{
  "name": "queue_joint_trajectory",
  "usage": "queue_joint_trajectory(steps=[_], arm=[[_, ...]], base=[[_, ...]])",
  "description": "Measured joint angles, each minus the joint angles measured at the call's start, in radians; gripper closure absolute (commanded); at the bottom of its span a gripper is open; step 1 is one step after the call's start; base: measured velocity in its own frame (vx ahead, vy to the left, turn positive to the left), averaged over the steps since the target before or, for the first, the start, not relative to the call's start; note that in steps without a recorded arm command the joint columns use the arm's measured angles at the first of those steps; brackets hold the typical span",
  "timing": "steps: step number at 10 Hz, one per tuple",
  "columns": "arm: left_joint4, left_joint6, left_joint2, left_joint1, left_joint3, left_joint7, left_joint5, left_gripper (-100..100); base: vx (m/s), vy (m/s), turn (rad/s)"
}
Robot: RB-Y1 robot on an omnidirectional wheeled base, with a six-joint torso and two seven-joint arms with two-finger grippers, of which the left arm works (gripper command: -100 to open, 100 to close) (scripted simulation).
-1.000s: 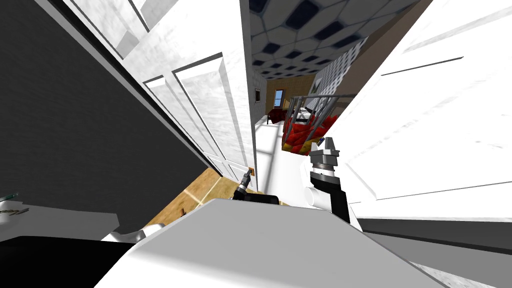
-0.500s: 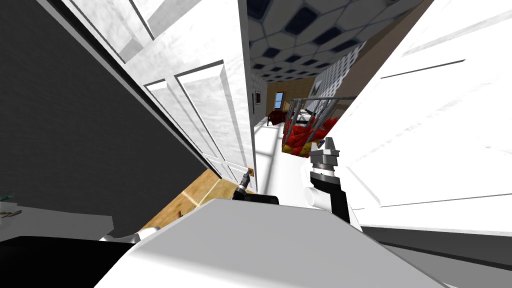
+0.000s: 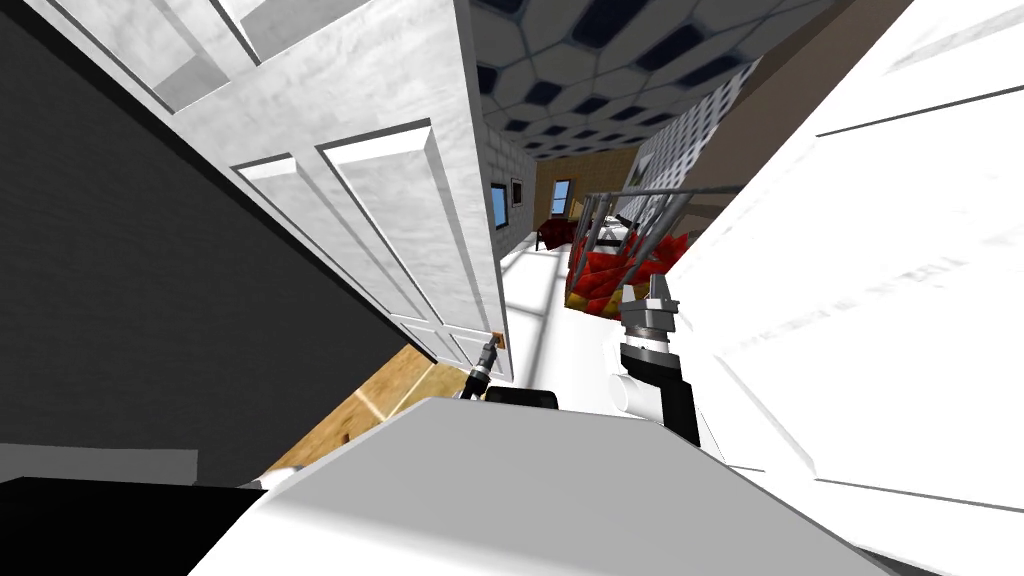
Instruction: Push the door open
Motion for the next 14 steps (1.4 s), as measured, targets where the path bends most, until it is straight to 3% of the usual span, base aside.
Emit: queue_joint_trajectory(steps=[3,7,8,14], arm=[[-0.018,0.011,0.001,0.005,0.031,-0.009,0.01,100],[0.01,0.006,-0.003,-0.011,0.086,-0.021,0.027,100],[0.033,-0.006,-0.008,-0.026,0.103,-0.025,0.032,-100],[-0.003,-0.003,-0.01,0.003,0.084,-0.023,0.033,-100]], base=[[0.123,-0.076,0.04],[0.14,-0.093,0.086],[-0.056,-0.064,0.057],[-0.213,-0.01,0.021]])
